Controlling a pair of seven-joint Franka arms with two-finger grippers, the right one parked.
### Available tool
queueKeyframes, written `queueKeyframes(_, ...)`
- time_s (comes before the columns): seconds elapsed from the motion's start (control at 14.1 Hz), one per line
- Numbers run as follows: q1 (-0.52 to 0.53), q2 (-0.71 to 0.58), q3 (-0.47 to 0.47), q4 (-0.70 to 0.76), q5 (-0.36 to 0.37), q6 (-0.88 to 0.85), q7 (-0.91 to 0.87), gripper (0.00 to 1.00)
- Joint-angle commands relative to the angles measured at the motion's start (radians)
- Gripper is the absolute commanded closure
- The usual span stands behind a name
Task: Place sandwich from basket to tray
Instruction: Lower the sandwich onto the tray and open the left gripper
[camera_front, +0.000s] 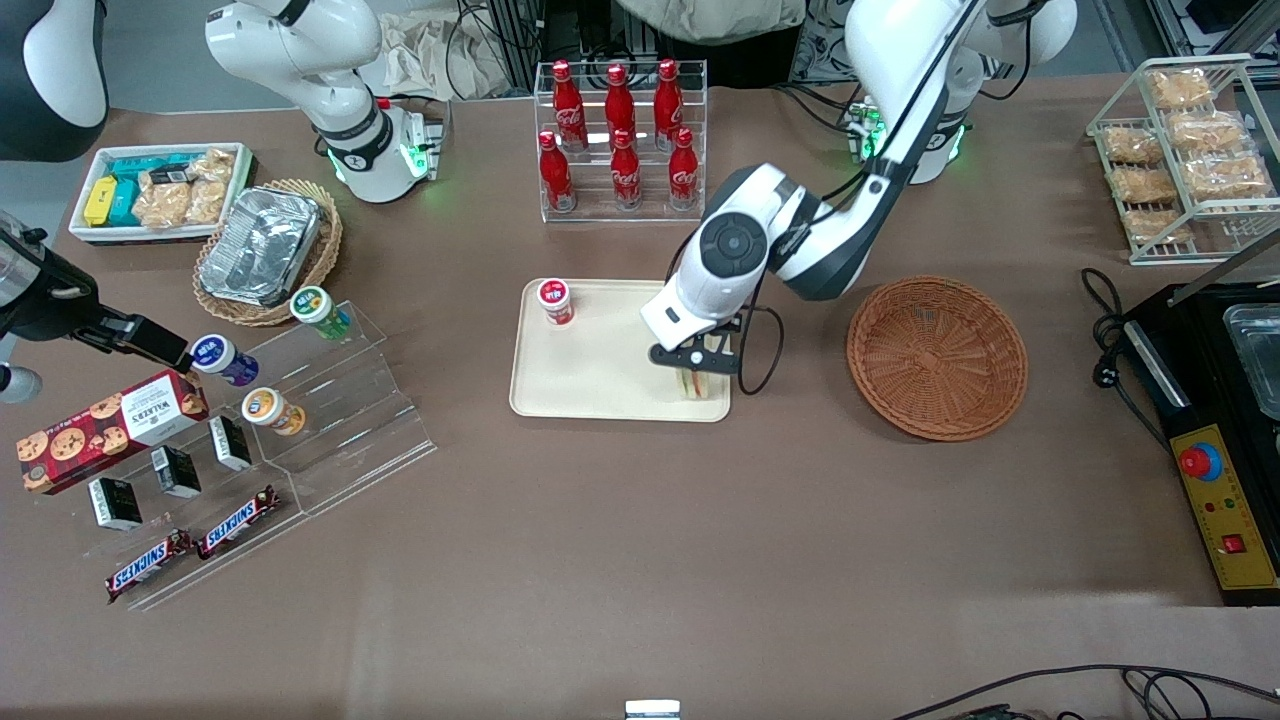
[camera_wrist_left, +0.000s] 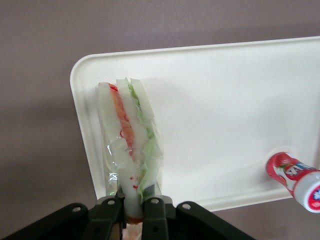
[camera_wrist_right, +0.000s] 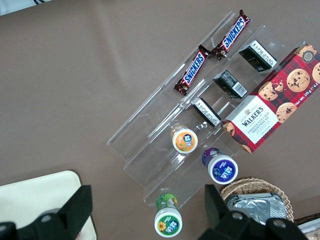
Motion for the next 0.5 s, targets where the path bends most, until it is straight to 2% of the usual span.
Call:
queueKeyframes(0.0, -0.033, 0.031, 0.012, 0.003, 0.006, 0.031, 0.010, 1.00)
queueKeyframes(0.07, -0.033, 0.034, 0.012, 0.002, 0.006, 0.031, 0.010, 1.00)
queueKeyframes(0.14, -0.033, 0.031, 0.012, 0.000, 0.006, 0.029, 0.004, 0.73)
queueKeyframes(0.21, -0.031, 0.027, 0.014, -0.006, 0.006, 0.028, 0.002, 0.10)
queueKeyframes(0.28, -0.030, 0.015, 0.015, -0.020, 0.012, 0.023, 0.002, 0.01)
queueKeyframes(0.43, -0.027, -0.033, 0.020, -0.063, 0.049, 0.008, -0.002, 0.01)
